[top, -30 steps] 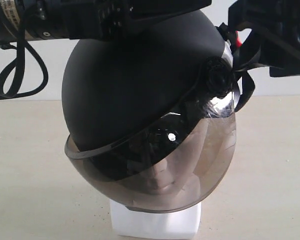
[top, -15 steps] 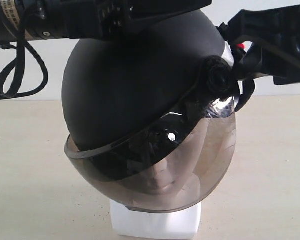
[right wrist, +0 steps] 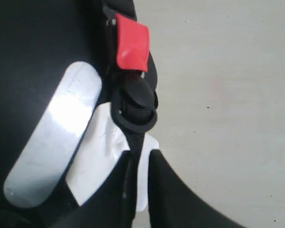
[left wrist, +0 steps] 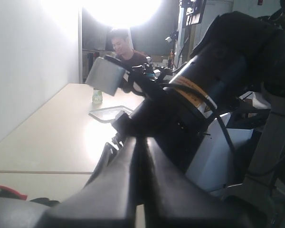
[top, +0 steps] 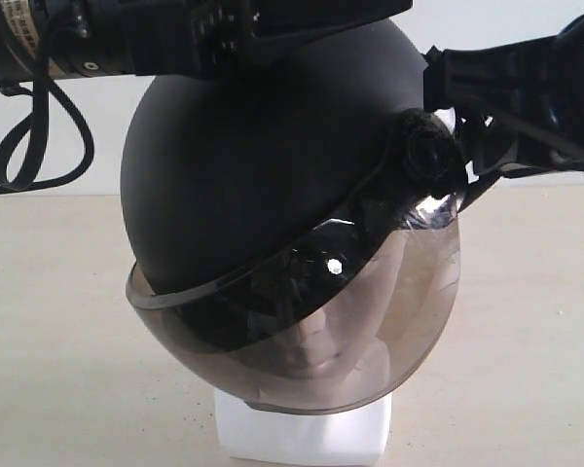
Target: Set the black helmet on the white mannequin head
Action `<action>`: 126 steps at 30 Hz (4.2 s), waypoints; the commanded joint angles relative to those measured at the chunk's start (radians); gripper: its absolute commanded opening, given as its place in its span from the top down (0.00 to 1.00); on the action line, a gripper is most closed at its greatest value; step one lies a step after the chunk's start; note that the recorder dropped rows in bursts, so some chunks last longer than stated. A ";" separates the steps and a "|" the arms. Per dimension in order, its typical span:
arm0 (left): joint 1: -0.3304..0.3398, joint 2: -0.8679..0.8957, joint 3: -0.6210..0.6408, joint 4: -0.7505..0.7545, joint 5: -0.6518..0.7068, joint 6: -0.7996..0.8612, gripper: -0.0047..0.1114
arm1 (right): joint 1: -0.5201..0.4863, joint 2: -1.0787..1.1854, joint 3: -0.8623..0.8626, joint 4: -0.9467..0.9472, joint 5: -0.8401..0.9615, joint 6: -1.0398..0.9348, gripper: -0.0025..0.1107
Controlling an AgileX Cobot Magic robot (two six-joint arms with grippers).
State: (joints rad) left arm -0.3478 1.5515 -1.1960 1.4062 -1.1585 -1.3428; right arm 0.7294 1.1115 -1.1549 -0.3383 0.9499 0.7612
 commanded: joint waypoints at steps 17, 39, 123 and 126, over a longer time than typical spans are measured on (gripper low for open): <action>-0.002 0.020 0.044 0.153 0.145 -0.092 0.92 | -0.002 0.000 0.125 -0.157 0.079 0.107 0.98; -0.001 -0.167 -0.026 0.263 0.381 -0.188 0.92 | -0.002 -0.021 0.149 -0.219 0.094 0.133 0.98; -0.001 -0.224 -0.042 0.338 0.404 -0.292 0.92 | -0.370 0.073 0.201 0.071 -0.143 -0.217 0.98; -0.001 -0.224 -0.042 0.338 0.404 -0.292 0.92 | -0.370 0.075 0.201 0.071 -0.158 -0.217 0.98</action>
State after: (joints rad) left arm -0.3490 1.3319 -1.2318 1.7436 -0.7493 -1.6212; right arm 0.3931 1.1527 -0.9757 -0.1031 0.6933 0.5573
